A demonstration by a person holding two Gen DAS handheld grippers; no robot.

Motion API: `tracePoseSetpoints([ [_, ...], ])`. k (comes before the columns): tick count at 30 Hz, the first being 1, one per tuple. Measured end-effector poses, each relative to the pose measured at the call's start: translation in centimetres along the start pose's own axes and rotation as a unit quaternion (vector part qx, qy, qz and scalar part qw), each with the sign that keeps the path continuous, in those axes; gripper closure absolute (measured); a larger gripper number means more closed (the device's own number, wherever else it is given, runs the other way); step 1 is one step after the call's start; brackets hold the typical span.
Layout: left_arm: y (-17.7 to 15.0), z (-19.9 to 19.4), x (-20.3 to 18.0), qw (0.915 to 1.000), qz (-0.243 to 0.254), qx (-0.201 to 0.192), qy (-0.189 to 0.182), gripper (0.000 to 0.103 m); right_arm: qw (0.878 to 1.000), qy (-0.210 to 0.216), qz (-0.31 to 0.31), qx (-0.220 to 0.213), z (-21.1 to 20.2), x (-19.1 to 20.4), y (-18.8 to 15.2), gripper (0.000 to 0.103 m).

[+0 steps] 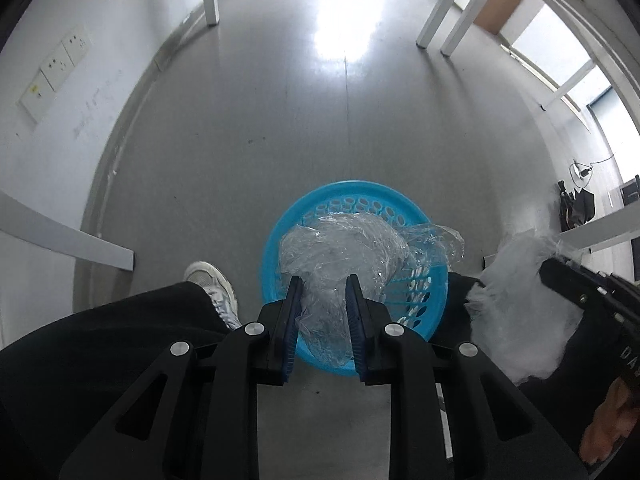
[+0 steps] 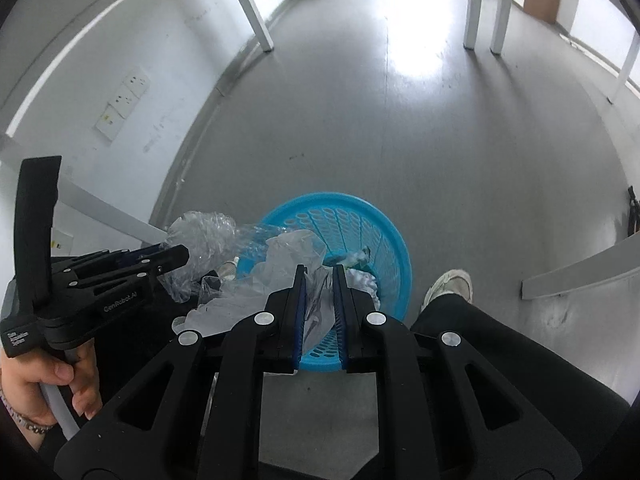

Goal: Collect trash
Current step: 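Open both grippers to drop the plastic items into the wastebasket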

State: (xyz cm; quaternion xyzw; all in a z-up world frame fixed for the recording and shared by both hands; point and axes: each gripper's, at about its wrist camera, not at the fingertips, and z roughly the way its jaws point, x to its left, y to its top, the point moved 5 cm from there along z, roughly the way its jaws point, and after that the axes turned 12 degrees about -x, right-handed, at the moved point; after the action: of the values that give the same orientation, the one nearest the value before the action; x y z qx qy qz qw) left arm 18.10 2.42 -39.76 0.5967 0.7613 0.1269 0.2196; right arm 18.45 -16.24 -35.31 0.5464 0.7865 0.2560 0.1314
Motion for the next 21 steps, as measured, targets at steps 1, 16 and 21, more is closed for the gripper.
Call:
tracePoseSetpoints([
  [1,0.1,0.5,0.0,1.0000,-0.004,0.005,0.000,0.082,1.000,-0.002,0.000,0.004,0.5,0.0,0.0,0.091],
  [16,0.5,7.1,0.6,0.9955,-0.050,0.080,0.013,0.081,0.994,-0.040,0.035,0.093,8.5,-2.3,0.1,0.091],
  [21,0.5,8.5,0.6,0.9931,-0.062,0.099,0.014,0.081,0.992,-0.046,0.032,0.111,10.2,-2.6,-0.1,0.090],
])
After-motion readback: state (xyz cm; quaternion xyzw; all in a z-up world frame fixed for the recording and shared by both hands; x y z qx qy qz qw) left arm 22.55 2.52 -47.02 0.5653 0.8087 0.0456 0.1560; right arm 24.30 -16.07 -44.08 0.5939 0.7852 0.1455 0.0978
